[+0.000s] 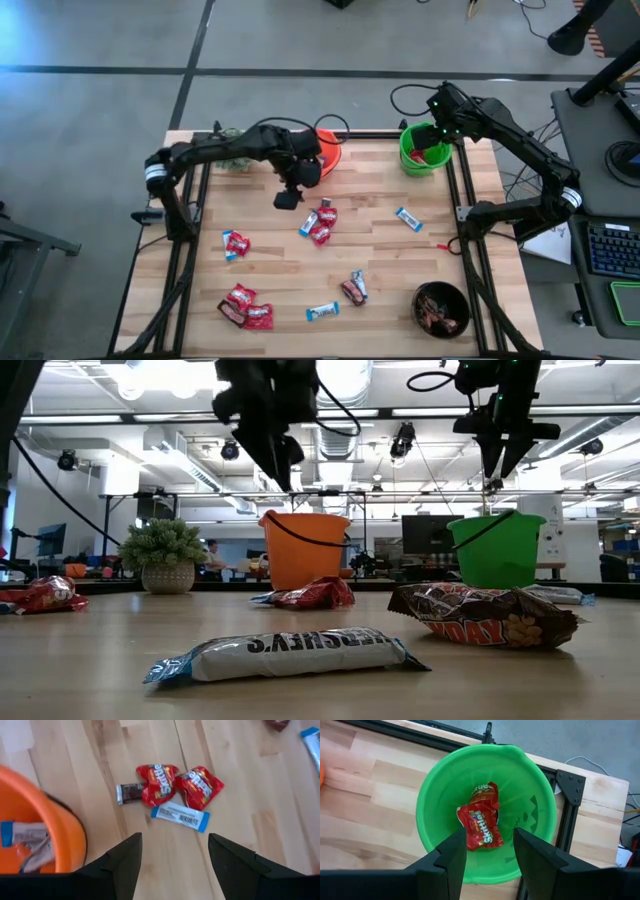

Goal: Sort candy
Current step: Put the red candy into the green bucket

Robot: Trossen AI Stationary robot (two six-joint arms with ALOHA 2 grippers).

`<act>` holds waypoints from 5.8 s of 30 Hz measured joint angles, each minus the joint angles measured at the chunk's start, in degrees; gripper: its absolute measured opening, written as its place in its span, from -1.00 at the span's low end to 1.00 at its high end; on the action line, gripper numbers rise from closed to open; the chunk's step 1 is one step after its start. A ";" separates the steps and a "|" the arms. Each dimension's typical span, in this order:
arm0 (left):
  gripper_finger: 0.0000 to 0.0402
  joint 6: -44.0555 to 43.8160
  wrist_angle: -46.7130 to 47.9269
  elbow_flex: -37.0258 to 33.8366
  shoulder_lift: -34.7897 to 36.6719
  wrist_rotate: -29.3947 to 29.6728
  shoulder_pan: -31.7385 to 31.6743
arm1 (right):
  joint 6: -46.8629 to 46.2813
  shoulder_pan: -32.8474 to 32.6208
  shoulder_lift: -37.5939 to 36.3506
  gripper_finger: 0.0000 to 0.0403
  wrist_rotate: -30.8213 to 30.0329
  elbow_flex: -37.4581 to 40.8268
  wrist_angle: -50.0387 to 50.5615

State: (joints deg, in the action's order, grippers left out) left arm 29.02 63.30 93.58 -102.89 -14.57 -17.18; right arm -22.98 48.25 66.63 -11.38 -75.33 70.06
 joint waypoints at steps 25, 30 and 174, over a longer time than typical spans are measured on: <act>0.04 -0.46 -6.83 1.44 -12.32 0.00 3.25 | -0.02 0.00 0.00 -0.24 0.50 0.00 -0.02; 0.04 -1.26 -10.09 1.44 -13.43 0.00 3.90 | -0.18 -0.02 0.00 -0.24 1.50 0.00 -0.02; -1.00 -16.97 -29.65 40.83 -18.36 -23.56 -10.14 | 19.47 -4.03 -4.83 -0.16 44.61 0.02 -28.43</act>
State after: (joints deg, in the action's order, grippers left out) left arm 12.05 33.65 134.41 -121.25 -38.13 -27.32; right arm -3.51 44.22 61.80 33.23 -75.31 41.63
